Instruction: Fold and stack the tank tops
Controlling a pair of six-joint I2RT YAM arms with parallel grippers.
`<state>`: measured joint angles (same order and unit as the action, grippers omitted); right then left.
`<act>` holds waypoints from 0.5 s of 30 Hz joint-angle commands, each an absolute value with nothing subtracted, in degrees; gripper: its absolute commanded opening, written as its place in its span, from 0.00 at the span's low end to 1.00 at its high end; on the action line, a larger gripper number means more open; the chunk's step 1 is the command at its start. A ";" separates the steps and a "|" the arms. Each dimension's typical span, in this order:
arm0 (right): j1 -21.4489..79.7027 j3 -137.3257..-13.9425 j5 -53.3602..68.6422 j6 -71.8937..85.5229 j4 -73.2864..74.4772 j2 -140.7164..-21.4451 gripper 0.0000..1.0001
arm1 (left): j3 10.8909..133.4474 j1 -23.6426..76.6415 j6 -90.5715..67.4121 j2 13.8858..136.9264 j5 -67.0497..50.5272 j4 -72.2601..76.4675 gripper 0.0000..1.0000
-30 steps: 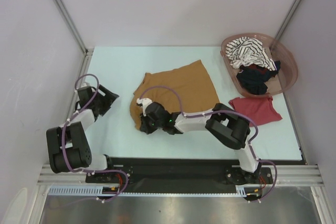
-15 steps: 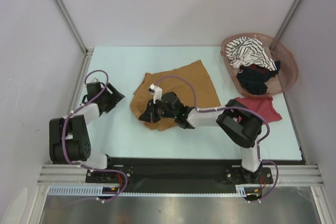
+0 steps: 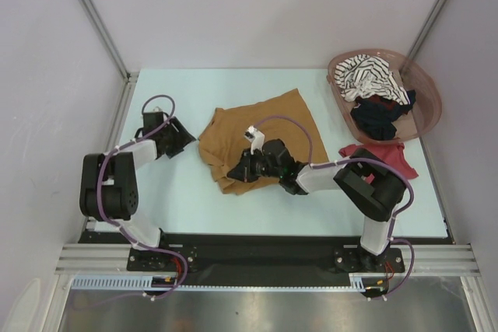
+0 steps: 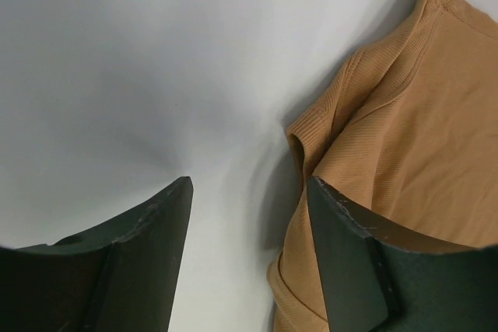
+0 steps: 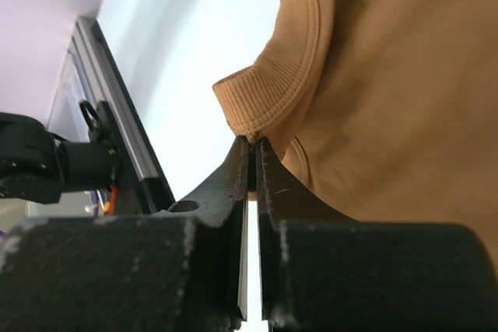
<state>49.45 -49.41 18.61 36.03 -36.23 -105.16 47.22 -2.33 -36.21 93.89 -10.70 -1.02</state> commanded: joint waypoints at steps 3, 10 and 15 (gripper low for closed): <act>48.08 -46.23 17.84 35.77 -40.43 -100.99 0.00 | 51.50 -0.44 -38.49 97.64 -11.34 -0.18 0.66; 46.76 -44.12 18.90 35.68 -40.78 -99.76 0.00 | 53.00 1.76 -40.69 101.07 -11.25 2.72 0.66; 46.58 -43.86 19.25 35.68 -41.13 -99.58 0.00 | 55.37 2.37 -41.66 103.27 -11.16 2.90 0.51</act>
